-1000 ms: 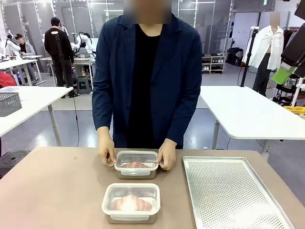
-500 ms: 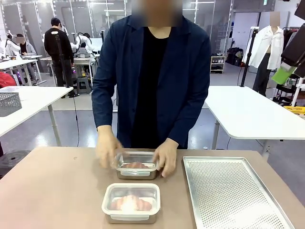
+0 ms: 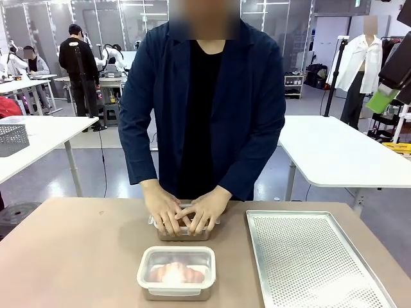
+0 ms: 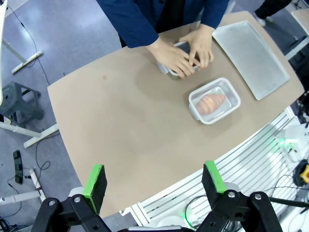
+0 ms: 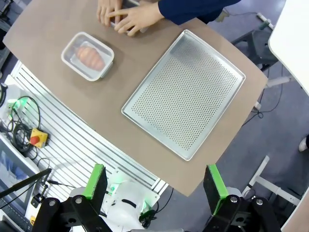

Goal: Place the bread into the airtight container.
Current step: Pick up a Butter Roll and place it into an empty Airtight Container.

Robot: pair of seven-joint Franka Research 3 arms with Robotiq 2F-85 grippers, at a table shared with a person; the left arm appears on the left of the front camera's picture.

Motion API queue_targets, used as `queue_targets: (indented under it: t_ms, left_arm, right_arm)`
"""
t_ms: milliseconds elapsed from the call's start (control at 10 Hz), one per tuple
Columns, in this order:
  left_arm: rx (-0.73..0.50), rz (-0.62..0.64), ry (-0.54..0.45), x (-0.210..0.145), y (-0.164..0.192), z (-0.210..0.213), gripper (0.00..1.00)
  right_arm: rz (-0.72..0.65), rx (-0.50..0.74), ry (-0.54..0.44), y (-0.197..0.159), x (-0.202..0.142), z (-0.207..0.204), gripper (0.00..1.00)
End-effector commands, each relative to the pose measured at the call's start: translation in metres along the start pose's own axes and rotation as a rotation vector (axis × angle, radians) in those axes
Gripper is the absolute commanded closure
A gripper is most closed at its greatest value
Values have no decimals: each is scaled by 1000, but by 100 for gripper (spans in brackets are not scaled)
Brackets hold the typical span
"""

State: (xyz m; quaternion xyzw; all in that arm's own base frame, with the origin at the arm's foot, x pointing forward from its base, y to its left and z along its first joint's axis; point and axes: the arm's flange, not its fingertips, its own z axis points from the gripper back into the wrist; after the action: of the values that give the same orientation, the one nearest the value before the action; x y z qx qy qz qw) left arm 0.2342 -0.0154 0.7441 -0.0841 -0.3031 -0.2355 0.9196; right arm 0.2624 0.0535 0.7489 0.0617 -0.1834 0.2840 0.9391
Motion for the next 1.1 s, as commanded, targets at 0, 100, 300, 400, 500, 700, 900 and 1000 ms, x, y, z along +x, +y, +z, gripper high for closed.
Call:
queue_targets:
  t_ms: [0, 100, 300, 400, 500, 700, 900, 1000]
  left_arm:
    - [2, -2, 8, 1, 1, 3, 0]
    - [2, -2, 8, 1, 1, 3, 0]
    - [2, -2, 8, 1, 1, 3, 0]
    - [2, -2, 8, 1, 1, 3, 0]
    - [2, -2, 8, 1, 1, 3, 0]
    - [2, -2, 8, 1, 1, 3, 0]
    - [2, -2, 8, 1, 1, 3, 0]
    - [2, -2, 8, 1, 1, 3, 0]
  right_arm:
    - [15, -7, -3, -3, -1, 1, 0]
    - [15, -7, -3, -3, -1, 1, 0]
    - [15, -7, -3, -3, -1, 1, 0]
    - [15, -7, -3, -3, -1, 1, 0]
    - [15, -7, -3, -3, -1, 1, 0]
    - [15, -7, -3, -3, -1, 1, 0]
    - [15, -7, -3, -3, -1, 1, 0]
    - [15, -7, -3, -3, -1, 1, 0]
